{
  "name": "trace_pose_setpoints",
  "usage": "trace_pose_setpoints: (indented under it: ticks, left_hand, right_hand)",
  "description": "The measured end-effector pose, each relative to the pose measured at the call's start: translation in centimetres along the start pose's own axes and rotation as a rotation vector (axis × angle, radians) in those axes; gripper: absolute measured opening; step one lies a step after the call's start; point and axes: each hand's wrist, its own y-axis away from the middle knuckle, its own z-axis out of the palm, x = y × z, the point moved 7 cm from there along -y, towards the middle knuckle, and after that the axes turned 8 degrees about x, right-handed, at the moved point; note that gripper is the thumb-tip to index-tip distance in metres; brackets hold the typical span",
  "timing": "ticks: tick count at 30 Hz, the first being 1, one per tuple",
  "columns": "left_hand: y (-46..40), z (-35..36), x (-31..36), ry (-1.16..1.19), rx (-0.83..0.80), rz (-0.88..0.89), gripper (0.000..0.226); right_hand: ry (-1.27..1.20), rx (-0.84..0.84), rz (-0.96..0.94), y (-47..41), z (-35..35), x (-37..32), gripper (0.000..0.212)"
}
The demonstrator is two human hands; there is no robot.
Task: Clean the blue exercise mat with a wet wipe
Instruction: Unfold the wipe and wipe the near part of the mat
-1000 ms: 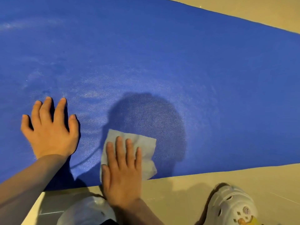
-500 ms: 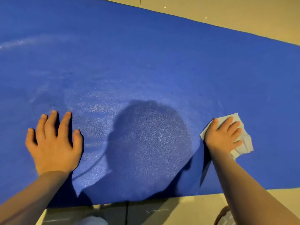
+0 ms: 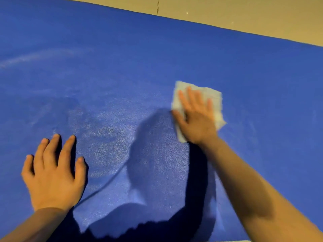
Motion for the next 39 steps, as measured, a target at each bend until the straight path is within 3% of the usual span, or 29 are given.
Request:
trace_pose_setpoints:
  ticks: [4,6,10,12,18,21,24,26,31,34,39]
  left_hand:
    - [-0.2,-0.2,0.1,-0.006,0.010,0.003,0.064]
    - [-0.1,-0.5,0.3,-0.004,0.014,-0.004,0.063]
    - [-0.5,-0.8,1.1,0.015,-0.013,0.019,0.061]
    - [0.2,-1.1,1.0,0.030,-0.067,0.023,0.062]
    - [7.3,-3.9,-1.7,-0.021,-0.207,0.364,0.061]
    - [9.7,-5.0,-3.3,-0.065,-0.247,0.358,0.067]
    - [11.3,-4.4,-2.6,-0.156,-0.301,0.383,0.089]
    - [11.4,-4.1,-2.4,-0.210,-0.304,0.429,0.097]
    - [10.1,-5.6,-2.3,-0.227,-0.218,0.532,0.085]
    - [9.5,-5.7,-1.3,-0.279,-0.299,0.571,0.116]
    - [11.2,-7.5,-0.5,-0.205,-0.227,0.595,0.109]
  right_hand:
    - [0.067,0.039,0.429,4.7,-3.7,14.0,0.087]
    - [0.094,0.105,0.556,8.1,-5.1,17.2,0.085]
    - [0.084,0.206,0.867,10.6,-5.2,16.4,0.074]
    - [0.076,0.203,0.921,10.6,-4.1,12.9,0.073]
    - [-0.037,0.188,0.325,11.5,1.1,-9.0,0.059]
    - [-0.048,0.074,-0.020,14.6,2.2,-18.3,0.060]
    - [-0.029,-0.077,-0.277,18.9,2.7,-22.2,0.060]
    - [0.012,-0.127,-0.351,20.3,2.9,-22.0,0.062]
    - [0.024,-0.162,-0.485,21.2,3.0,-20.6,0.069]
    - [-0.012,-0.209,-0.535,21.4,3.0,-20.2,0.080]
    - [0.006,-0.362,-0.465,20.7,1.8,-20.5,0.098]
